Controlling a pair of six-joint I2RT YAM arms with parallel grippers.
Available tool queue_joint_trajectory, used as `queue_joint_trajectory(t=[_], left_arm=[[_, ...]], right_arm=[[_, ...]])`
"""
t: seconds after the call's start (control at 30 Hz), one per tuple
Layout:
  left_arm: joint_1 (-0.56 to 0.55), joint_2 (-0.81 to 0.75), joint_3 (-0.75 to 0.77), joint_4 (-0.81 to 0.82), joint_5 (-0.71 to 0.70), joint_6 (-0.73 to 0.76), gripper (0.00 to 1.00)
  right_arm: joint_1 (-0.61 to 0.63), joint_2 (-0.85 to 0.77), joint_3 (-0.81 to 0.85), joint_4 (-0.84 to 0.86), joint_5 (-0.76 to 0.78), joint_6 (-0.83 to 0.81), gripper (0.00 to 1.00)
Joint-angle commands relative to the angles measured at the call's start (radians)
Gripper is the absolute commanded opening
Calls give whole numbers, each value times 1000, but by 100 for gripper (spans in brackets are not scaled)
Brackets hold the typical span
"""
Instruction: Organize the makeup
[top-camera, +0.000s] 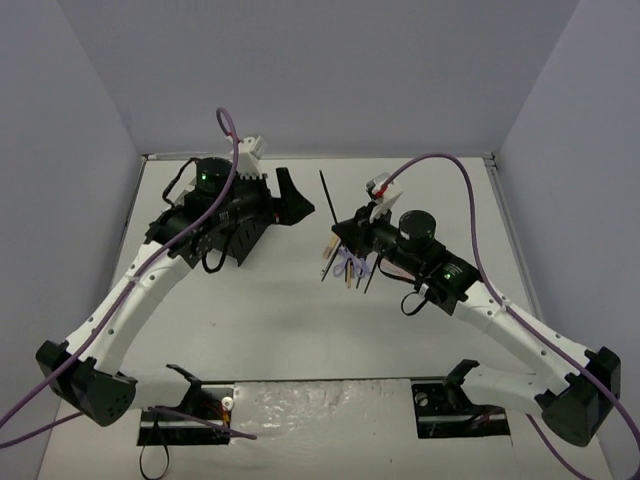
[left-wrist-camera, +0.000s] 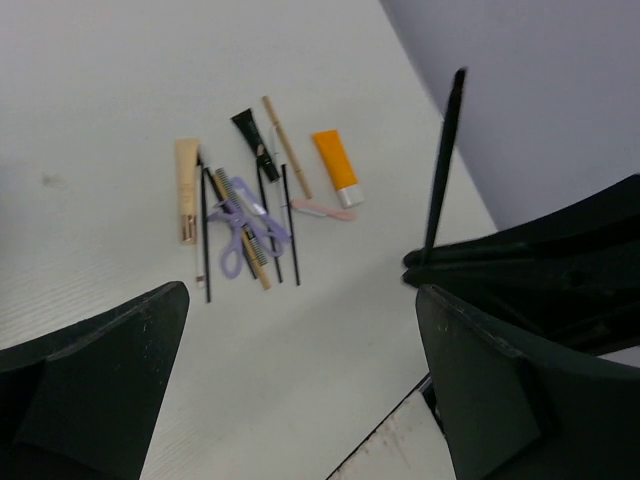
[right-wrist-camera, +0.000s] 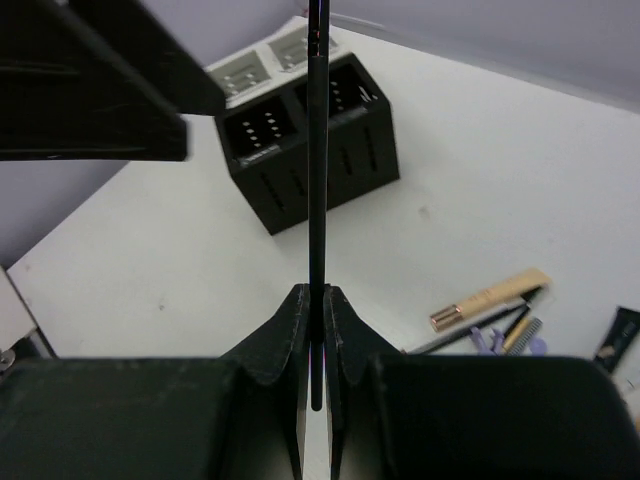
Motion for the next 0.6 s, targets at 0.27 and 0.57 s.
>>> queue_joint_trajectory(t=[0.27, 0.57], left_arm=[[-48, -3, 9, 333, -17, -122, 73], [-77, 32, 10, 356, -26, -116, 15]], right_arm=[[48, 41, -23, 312, -136, -10, 0], [55, 52, -28, 323, -120, -1, 0]])
